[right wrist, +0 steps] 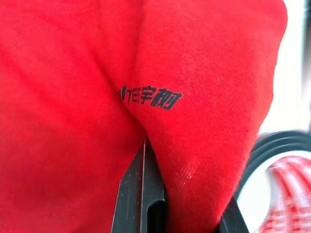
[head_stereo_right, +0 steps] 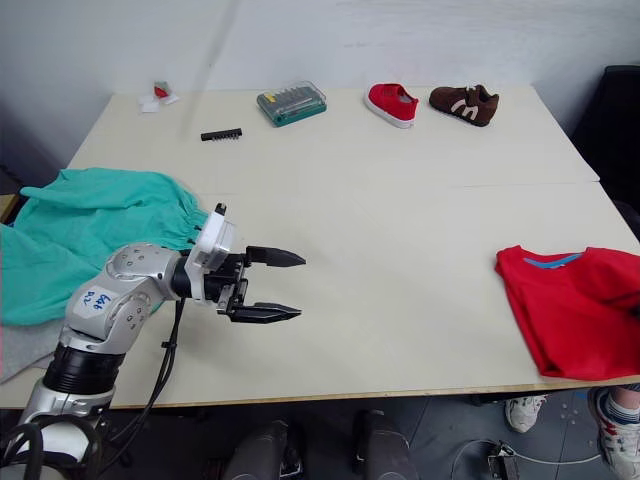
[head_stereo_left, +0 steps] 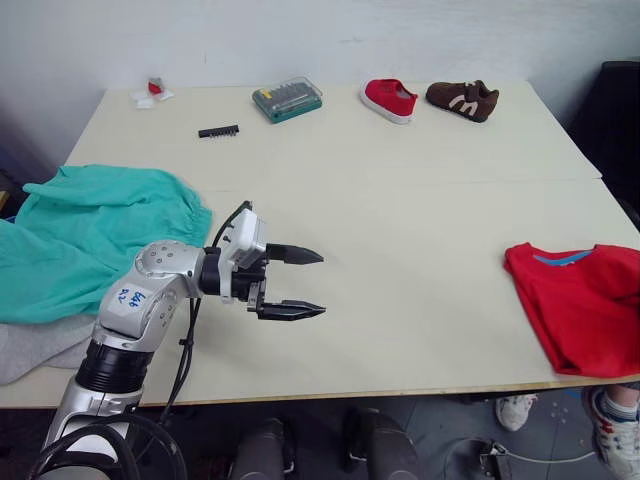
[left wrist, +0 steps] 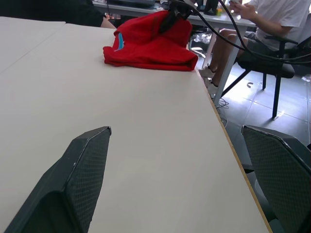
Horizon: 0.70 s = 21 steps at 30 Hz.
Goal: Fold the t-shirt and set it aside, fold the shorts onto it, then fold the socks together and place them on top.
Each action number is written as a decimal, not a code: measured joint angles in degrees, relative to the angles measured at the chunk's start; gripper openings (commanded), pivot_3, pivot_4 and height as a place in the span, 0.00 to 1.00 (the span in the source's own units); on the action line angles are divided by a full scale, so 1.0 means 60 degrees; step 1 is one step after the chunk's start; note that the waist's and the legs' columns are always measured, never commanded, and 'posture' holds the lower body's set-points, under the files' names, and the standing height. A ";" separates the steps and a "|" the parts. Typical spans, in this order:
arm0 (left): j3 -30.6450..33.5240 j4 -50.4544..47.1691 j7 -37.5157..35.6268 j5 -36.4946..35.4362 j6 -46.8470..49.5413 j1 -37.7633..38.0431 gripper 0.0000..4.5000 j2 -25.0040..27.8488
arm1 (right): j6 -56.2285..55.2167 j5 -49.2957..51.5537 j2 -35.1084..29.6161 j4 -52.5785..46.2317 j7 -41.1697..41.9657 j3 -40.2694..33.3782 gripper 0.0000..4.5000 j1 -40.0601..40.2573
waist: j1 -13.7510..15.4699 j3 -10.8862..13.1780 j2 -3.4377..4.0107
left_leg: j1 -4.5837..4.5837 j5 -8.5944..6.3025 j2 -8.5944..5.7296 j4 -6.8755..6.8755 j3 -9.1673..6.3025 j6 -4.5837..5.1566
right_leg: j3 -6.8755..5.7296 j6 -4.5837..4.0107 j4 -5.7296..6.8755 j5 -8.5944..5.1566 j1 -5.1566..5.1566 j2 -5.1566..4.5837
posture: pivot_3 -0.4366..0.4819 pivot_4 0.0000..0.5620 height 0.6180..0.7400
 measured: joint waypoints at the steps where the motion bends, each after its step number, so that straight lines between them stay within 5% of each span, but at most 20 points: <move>1: -0.0002 0.0003 0.0005 0.0001 -0.0003 -0.0004 1.00 -0.0008 | -0.0138 -0.0101 0.0098 0.0278 -0.0092 0.0013 0.20 -0.0207 | 0.0002 0.0000 0.0001 | 0.0000 0.0002 -0.0001 0.0000 0.0000 -0.0001 | 0.0003 -0.0001 0.0001 0.0001 0.0000 0.0000 | 0.48 0.27 1.00; 8: -0.0011 0.0169 -0.0015 0.0014 -0.0027 -0.0205 1.00 -0.0012 | -0.0173 -0.0218 0.0384 0.0681 -0.0027 -0.0027 0.74 -0.0243 | 0.0021 -0.0004 0.0012 | -0.0001 0.0005 -0.0001 0.0005 -0.0001 0.0000 | 0.0003 -0.0001 0.0005 0.0002 0.0000 0.0000 | 0.48 0.27 1.00; 17: -0.0005 0.0230 -0.0060 0.0020 -0.0056 -0.0222 1.00 0.0135 | 0.0321 0.0063 0.0240 -0.2608 0.0352 -0.2815 0.74 0.3491 | 0.0064 -0.0009 0.0026 | 0.0000 0.0002 -0.0001 0.0001 -0.0009 0.0000 | 0.0001 0.0007 0.0000 0.0003 0.0008 0.0001 | 0.48 0.27 1.00; 21: -0.0032 0.0257 -0.0066 0.0021 -0.0067 -0.0250 1.00 0.0115 | 0.1680 0.0508 0.0481 -0.5277 0.0540 -0.4446 0.74 0.4616 | 0.0002 -0.0008 0.0026 | 0.0007 0.0002 0.0010 -0.0006 -0.0007 0.0000 | 0.0013 0.0002 0.0000 0.0007 0.0007 0.0009 | 0.48 0.27 1.00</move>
